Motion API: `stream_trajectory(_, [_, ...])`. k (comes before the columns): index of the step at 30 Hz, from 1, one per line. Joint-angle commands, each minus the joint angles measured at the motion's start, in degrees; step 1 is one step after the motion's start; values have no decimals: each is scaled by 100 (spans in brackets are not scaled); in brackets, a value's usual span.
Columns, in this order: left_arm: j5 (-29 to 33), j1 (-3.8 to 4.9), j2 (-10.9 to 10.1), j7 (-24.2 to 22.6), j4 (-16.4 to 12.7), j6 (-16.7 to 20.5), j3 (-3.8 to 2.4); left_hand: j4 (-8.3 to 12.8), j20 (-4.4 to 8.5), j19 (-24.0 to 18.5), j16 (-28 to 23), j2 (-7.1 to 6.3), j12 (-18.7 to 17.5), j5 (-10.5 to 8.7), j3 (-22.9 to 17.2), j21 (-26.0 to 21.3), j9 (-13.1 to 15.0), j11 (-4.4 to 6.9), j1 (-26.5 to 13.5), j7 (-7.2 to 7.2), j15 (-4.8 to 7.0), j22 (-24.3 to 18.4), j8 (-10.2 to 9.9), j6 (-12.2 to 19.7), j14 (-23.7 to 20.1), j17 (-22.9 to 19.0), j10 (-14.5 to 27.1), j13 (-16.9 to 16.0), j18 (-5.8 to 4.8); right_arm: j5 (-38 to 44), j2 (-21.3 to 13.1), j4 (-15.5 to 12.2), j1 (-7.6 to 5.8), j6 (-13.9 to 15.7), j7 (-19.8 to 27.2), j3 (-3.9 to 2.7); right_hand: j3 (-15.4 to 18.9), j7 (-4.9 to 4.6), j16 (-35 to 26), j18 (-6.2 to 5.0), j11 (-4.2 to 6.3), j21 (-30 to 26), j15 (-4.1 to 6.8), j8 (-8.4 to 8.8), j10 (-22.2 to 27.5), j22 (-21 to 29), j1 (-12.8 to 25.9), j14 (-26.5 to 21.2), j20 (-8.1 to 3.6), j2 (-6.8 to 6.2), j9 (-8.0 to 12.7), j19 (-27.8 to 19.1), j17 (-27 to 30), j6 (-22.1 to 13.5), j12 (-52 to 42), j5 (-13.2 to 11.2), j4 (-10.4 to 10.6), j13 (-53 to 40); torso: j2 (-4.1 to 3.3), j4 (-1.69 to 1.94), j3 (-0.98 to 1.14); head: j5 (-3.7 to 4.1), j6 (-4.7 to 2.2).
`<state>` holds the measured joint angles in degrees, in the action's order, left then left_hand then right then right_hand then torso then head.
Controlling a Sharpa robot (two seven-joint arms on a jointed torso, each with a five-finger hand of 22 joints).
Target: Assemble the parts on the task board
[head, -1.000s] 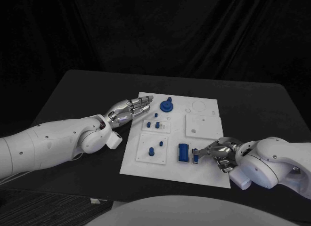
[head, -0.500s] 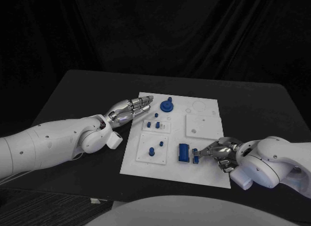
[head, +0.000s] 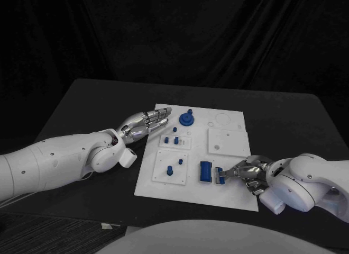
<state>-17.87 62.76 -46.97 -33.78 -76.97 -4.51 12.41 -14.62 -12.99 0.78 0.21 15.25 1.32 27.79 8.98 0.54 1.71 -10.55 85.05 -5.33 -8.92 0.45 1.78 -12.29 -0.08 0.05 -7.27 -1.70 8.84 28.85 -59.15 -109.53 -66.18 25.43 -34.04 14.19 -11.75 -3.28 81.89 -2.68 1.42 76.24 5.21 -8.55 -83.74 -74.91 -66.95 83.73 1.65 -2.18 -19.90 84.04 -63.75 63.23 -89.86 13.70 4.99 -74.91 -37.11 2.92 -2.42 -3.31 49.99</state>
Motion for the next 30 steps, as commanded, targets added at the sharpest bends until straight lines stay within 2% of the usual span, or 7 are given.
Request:
stream_trajectory(1, [7,-7,15,-83,-6,-67,-5,-3,-43,7,-21,-7,-4,33,-32,20,7,37,-23,-12,-12,9,16,-20,8,-5,3,4,-42,28,-8,-12,13,-75,-149,1,94,5,-29,-52,-12,-48,-23,-57,-626,-1079,96,214,-25,-2,-14,59,14,-70,-14,-164,43,-1509,-1,6,-1,2,1])
stream_trajectory(5, [7,-7,15,-79,-4,-67,-5,-1,-51,8,-21,0,-3,34,-38,22,5,32,-21,-12,-20,10,14,-13,8,-5,4,4,-40,28,-10,-6,13,-95,-161,1,218,-5,-49,-58,-20,-81,-29,-101,-626,-1071,188,208,-20,-15,-24,52,54,-104,-14,-420,149,-1509,-3,11,-1,5,1])
stream_trajectory(13, [7,-7,22,-77,0,-73,-5,-1,-54,10,-21,1,-3,34,-40,23,5,30,-21,-12,-23,11,14,-12,8,-5,4,4,-40,29,16,7,13,-130,-161,1,312,-11,-58,-61,-26,-103,-33,-137,-626,-1066,245,208,-16,-9,-30,49,66,-133,-14,-583,229,-1509,-5,11,0,-3,1])
stream_trajectory(18, [7,-7,23,-75,0,-74,-5,0,-57,11,-21,2,-3,34,-41,25,6,29,-20,-13,-25,12,14,-17,8,-5,3,4,-39,29,12,16,13,-151,-150,1,470,-23,-64,-65,-37,-133,-42,-167,-626,-1061,337,210,-8,-20,-25,44,69,-204,-14,-899,353,-1509,-4,8,-2,-14,1])
stream_trajectory(25, [7,-7,4,-82,-15,-66,-5,1,-58,13,-21,3,-3,34,-43,26,6,28,-19,-13,-26,13,14,-17,8,-5,2,3,-39,506,-82,-30,14,-97,22,1,501,-34,-55,-79,-46,-200,-49,-162,-626,-1043,308,215,-3,-12,-17,21,41,-270,-14,-885,361,-1509,-6,3,1,-30,1])
stream_trajectory(28, [7,-8,-10,-88,-24,-54,-5,2,-59,14,-20,4,-2,36,-44,27,7,27,-19,-13,-27,14,15,-23,8,-5,-1,3,-39,1105,-163,-90,14,-101,169,1,563,-42,-30,-91,-58,-270,-61,-333,-626,-1026,166,214,7,-48,-113,-8,-35,-343,-14,-856,305,-1509,0,5,2,-46,1])
stream_trajectory(30, [7,-8,-17,-92,-30,-50,-5,3,-60,16,-20,4,-1,36,-44,29,7,27,-18,-13,-28,15,16,-27,10,-4,-4,2,-38,1473,-212,-139,15,-133,237,1,659,-33,-8,-98,-63,-306,-62,-665,-626,-1021,93,203,8,-41,-337,-26,-88,-515,-14,-876,313,-1509,1,1,1,-53,1])
